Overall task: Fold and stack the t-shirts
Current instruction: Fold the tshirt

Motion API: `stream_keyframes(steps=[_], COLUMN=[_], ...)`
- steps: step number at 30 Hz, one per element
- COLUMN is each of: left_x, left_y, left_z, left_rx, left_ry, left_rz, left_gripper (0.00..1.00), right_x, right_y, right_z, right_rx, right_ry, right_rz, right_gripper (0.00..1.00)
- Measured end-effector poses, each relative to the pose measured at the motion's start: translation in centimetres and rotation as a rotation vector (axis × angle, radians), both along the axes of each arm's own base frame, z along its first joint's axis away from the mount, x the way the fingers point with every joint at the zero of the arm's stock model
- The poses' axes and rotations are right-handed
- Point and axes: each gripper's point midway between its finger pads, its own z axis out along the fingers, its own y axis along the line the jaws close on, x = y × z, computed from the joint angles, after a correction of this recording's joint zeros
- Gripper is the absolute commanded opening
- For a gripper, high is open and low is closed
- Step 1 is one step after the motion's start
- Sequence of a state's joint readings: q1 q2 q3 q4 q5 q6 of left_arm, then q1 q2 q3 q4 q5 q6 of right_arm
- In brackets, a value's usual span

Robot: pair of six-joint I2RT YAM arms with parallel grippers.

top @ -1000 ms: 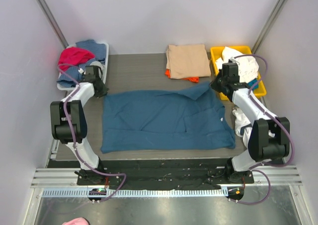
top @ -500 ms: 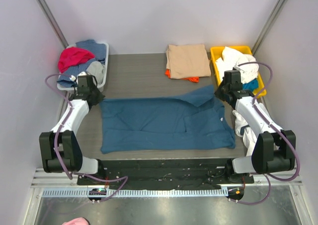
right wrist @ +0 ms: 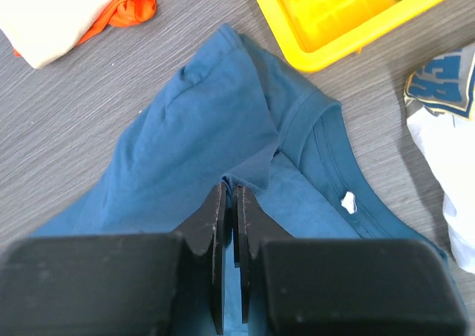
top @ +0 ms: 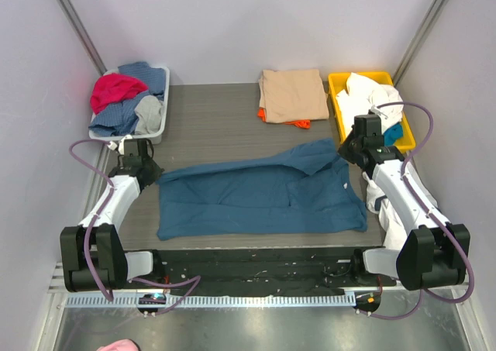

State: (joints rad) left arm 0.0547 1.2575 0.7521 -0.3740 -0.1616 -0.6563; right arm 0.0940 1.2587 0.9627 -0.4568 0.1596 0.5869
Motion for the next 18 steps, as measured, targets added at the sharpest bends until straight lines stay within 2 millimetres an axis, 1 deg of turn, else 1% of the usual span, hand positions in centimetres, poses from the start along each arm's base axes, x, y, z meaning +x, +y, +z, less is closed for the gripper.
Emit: stream_keyframes(steps=[3, 7, 12, 18], left_x=[0.0, -0.4, -1.2, -2.2], left_y=[0.1, 0.1, 0.0, -0.1], left_z=[0.2, -0.4, -1.4, -1.7], left_rx=[-0.002, -0.006, -0.017, -0.026], left_ry=[-0.01, 0.003, 0.026, 0.021], left_rz=[0.014, 0.028, 0.043, 0.053], left_gripper=[0.0, 0.0, 0.0, 0.0], right_x=[-0.8, -2.1, -3.6, -5.4], right_y=[0.1, 0.2, 0.5, 0.6], right_z=[0.3, 0.1, -1.0, -2.4], right_rx=[0.006, 0.018, 0.038, 0.054], right_ry=[-0.002, 0.011, 0.045, 0.091], right_rz=[0.003, 0.01, 0.02, 0.021], right_gripper=[0.01, 0.01, 0.01, 0.01])
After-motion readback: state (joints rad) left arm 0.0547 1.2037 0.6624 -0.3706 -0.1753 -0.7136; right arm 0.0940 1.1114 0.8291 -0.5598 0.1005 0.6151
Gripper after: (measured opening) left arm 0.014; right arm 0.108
